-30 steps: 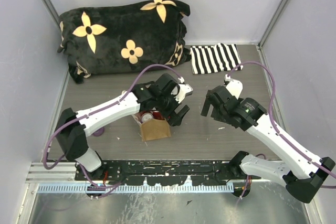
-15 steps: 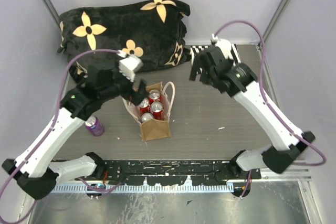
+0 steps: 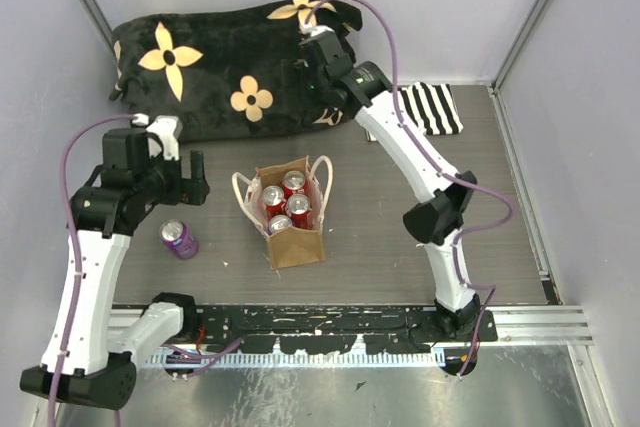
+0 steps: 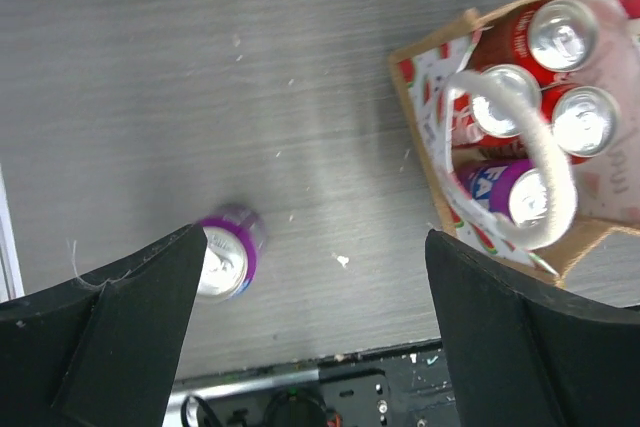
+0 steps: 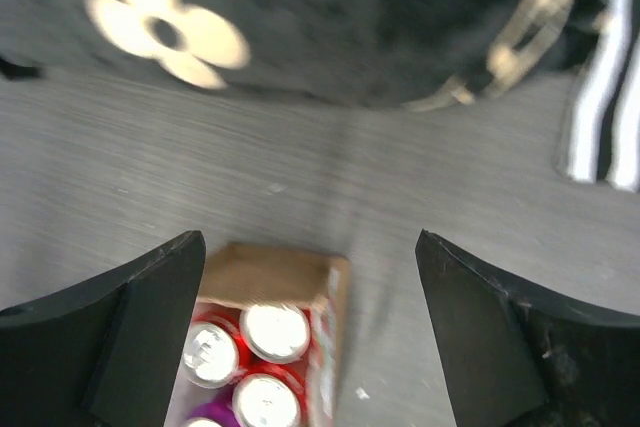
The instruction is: Place the beverage into the canvas bag
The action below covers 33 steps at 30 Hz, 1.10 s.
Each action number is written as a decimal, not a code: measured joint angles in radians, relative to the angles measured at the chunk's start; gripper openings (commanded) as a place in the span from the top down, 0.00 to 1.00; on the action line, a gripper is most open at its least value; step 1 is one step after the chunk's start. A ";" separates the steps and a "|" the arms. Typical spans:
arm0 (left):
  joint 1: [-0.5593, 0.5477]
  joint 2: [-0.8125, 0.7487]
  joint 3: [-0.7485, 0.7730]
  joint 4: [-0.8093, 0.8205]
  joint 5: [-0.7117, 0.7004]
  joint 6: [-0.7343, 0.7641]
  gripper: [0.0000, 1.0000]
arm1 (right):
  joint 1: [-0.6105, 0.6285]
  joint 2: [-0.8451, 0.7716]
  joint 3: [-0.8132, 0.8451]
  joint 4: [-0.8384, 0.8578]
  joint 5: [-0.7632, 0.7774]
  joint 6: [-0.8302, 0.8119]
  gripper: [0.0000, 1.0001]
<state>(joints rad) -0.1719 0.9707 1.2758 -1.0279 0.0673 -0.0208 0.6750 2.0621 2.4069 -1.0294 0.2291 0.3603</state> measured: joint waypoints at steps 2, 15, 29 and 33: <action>0.060 -0.029 -0.012 -0.035 -0.002 -0.007 0.02 | 0.025 0.075 0.111 0.030 -0.052 -0.013 0.08; 0.156 -0.032 -0.088 -0.132 -0.080 0.027 0.02 | 0.206 0.093 -0.111 0.178 -0.172 -0.026 0.06; 0.235 0.268 -0.074 -0.153 -0.054 0.224 0.02 | 0.119 -0.086 -0.326 0.198 -0.141 -0.025 0.04; 0.285 0.285 -0.102 -0.157 -0.024 0.287 0.02 | 0.094 -0.145 -0.366 0.210 -0.133 -0.021 0.04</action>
<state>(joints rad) 0.1127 1.2560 1.1740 -1.1847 0.0437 0.2665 0.7692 1.9171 2.0411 -0.8192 0.0963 0.3393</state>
